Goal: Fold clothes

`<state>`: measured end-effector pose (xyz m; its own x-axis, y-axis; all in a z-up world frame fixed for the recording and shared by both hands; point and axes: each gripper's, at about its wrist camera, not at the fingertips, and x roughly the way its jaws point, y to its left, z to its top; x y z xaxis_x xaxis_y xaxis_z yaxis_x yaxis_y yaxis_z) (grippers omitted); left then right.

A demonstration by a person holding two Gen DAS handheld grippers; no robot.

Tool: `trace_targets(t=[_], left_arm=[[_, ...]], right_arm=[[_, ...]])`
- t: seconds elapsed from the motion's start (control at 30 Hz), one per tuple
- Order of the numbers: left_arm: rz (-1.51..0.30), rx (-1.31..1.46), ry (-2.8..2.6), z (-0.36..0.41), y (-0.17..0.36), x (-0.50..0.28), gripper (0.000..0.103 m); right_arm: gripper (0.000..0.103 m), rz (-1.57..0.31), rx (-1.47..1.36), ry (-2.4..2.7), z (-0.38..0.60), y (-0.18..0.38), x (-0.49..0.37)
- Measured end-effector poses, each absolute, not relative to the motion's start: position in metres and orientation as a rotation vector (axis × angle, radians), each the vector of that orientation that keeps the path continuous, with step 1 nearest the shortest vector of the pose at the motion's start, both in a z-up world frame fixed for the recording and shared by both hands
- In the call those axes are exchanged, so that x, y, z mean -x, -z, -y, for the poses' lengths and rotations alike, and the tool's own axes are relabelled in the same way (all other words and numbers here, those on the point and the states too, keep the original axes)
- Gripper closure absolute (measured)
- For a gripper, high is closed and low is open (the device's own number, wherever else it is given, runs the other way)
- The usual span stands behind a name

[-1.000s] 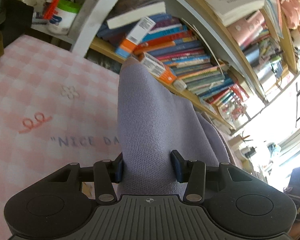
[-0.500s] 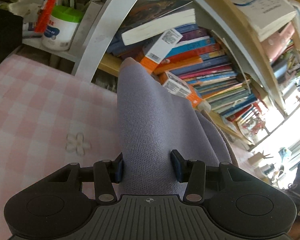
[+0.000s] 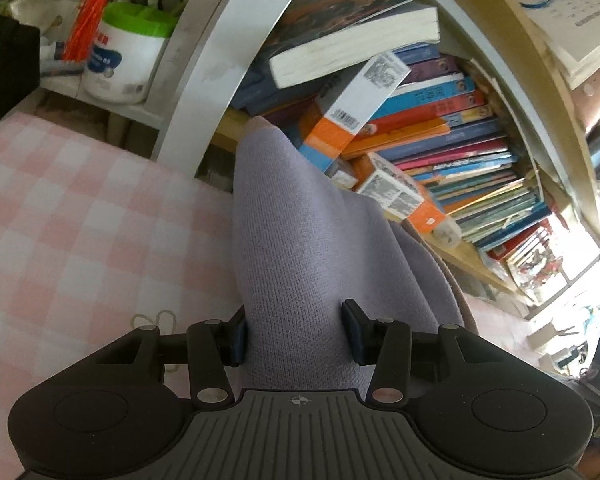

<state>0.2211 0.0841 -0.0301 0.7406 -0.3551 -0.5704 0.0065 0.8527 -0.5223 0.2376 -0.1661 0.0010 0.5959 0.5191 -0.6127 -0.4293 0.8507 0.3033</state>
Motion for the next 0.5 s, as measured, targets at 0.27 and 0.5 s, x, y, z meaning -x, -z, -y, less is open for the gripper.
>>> trace_targets(t=[0.27,0.5], left_arm=[[-0.716,0.514,0.196,-0.084,0.037,-0.221,0.053],[-0.708,0.396,0.123,-0.074,0.027,-0.214,0.036]], right_arm=[[0.061,-0.777,-0.21,-0.522,0.175,0.012,-0.242],[0.033,-0.775,-0.17,-0.447,0.175,0.001,-0.236]])
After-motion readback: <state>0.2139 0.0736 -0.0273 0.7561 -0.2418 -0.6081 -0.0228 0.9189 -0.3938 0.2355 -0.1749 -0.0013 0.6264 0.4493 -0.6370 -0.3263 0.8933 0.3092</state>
